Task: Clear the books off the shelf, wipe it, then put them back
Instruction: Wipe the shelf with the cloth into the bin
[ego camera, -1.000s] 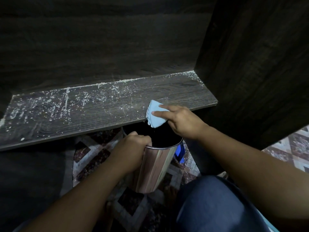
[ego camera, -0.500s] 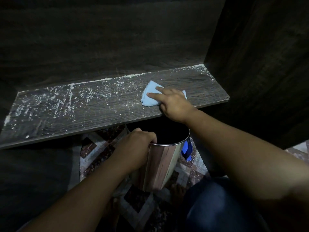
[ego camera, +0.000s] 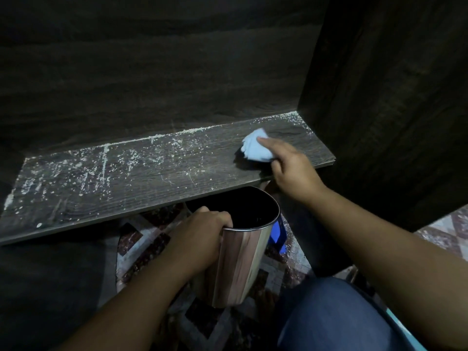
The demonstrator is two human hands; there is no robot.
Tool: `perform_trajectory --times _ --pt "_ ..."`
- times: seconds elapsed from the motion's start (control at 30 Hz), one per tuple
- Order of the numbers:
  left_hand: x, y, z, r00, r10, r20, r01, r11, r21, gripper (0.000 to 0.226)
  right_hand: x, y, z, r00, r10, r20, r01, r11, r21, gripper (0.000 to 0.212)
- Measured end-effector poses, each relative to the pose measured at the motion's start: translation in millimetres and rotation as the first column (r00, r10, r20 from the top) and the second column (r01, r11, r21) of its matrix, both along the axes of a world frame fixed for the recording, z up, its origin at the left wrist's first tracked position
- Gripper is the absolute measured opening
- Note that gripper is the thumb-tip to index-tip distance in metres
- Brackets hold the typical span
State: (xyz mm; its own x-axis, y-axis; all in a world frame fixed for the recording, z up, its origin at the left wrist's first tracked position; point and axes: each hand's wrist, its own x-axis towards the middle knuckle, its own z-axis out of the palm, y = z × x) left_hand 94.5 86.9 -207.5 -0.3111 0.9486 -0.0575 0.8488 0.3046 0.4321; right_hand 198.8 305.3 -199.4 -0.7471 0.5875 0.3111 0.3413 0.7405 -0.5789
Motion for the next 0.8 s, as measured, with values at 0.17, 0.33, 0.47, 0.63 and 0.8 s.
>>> perform_trajectory --times 0.17,0.33,0.47,0.63,0.8 --pt "7.8 19.9 -1.4 0.999 -0.032 -0.011 0.032 0.999 -0.004 0.016 -5.9 70.8 0.0 0.916 -0.362 0.174 0.324 0.921 0.215 0.054" --pt "13.3 31.9 -11.7 0.998 -0.049 -0.044 0.049 0.999 0.008 0.016 -25.4 108.2 -9.1 0.866 -0.401 0.3 0.327 0.906 0.269 0.052" --pt "11.5 37.2 -18.4 0.998 -0.019 -0.054 0.021 0.999 0.043 0.018 -42.7 107.9 -20.5 0.845 -0.387 0.37 0.32 0.919 0.23 0.055" --pt "11.5 42.4 -21.8 0.982 -0.037 -0.187 0.049 0.997 0.061 0.023 -46.8 82.2 -24.2 0.874 -0.337 0.35 0.274 0.937 0.218 0.055" --pt "21.5 46.2 -16.9 0.962 -0.04 -0.271 0.063 0.995 0.074 0.032 -36.2 42.1 -24.0 0.984 -0.093 0.154 0.076 0.991 0.112 0.049"
